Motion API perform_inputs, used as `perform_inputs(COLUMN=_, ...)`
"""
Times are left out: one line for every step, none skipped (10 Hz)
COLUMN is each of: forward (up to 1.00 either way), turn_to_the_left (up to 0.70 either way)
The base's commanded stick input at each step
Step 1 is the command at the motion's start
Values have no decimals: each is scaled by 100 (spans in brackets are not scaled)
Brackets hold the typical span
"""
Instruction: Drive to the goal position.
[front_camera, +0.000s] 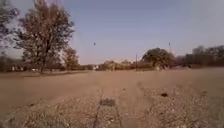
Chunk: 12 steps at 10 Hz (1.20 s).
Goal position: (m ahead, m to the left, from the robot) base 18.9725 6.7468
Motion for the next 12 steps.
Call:
perform_inputs(forward=70, turn_to_the_left=0)
perform_inputs(forward=70, turn_to_the_left=0)
perform_inputs(forward=70, turn_to_the_left=0)
perform_inputs(forward=70, turn_to_the_left=0)
perform_inputs(forward=70, turn_to_the_left=0)
perform_inputs(forward=70, turn_to_the_left=0)
perform_inputs(forward=70, turn_to_the_left=0)
perform_inputs(forward=70, turn_to_the_left=0)
perform_inputs(forward=70, turn_to_the_left=0)
perform_inputs(forward=70, turn_to_the_left=0)
perform_inputs(forward=70, turn_to_the_left=0)
perform_inputs(forward=70, turn_to_the_left=0)
